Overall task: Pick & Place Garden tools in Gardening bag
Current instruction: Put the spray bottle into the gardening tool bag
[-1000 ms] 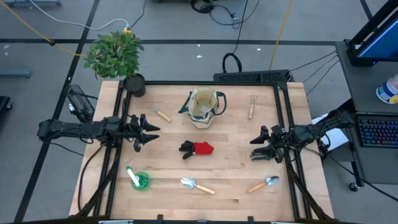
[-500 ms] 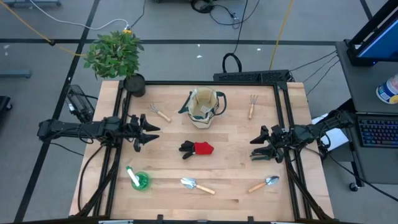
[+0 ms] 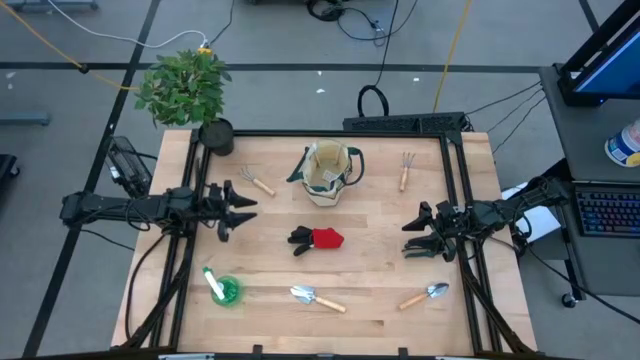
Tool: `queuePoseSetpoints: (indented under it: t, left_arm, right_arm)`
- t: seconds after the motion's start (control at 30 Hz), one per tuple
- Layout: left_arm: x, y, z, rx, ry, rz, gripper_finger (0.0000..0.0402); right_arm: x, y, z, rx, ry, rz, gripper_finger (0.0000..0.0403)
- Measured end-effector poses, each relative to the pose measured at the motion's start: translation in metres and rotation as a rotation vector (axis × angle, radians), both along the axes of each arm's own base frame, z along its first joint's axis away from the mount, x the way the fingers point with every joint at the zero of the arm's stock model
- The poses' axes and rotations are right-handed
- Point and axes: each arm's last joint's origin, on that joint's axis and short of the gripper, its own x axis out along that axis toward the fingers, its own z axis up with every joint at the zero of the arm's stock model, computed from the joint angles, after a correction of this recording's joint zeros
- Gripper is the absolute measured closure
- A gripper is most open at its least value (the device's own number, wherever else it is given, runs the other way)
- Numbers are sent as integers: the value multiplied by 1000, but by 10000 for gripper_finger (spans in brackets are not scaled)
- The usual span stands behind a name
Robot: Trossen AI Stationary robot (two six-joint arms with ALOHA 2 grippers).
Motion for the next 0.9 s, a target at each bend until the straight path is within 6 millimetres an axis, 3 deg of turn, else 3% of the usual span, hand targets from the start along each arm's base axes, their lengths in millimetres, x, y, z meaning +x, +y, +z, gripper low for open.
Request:
queuePoseSetpoints:
  t: [0.1, 0.3, 0.43, 0.67, 0.77, 0.9]
  left_arm:
    - [0, 1, 0, 14, -2, 43, 206]
    - [0, 2, 11, -257, -138, 50, 206]
    - [-2, 2, 20, -307, -236, 61, 206]
    - [-6, 0, 47, -489, -402, -46, 206]
    - [-4, -4, 65, -500, -361, -72, 206]
    - [4, -9, 92, -535, -174, -21, 206]
  right_arm:
    - [0, 0, 0, 0, 0, 3, 188]
    - [0, 0, 0, 0, 0, 3, 188]
    - [0, 0, 0, 0, 0, 3, 188]
    - [0, 0, 0, -2, 0, 3, 188]
    - [0, 0, 0, -2, 0, 3, 188]
    - [0, 0, 0, -1, 1, 3, 188]
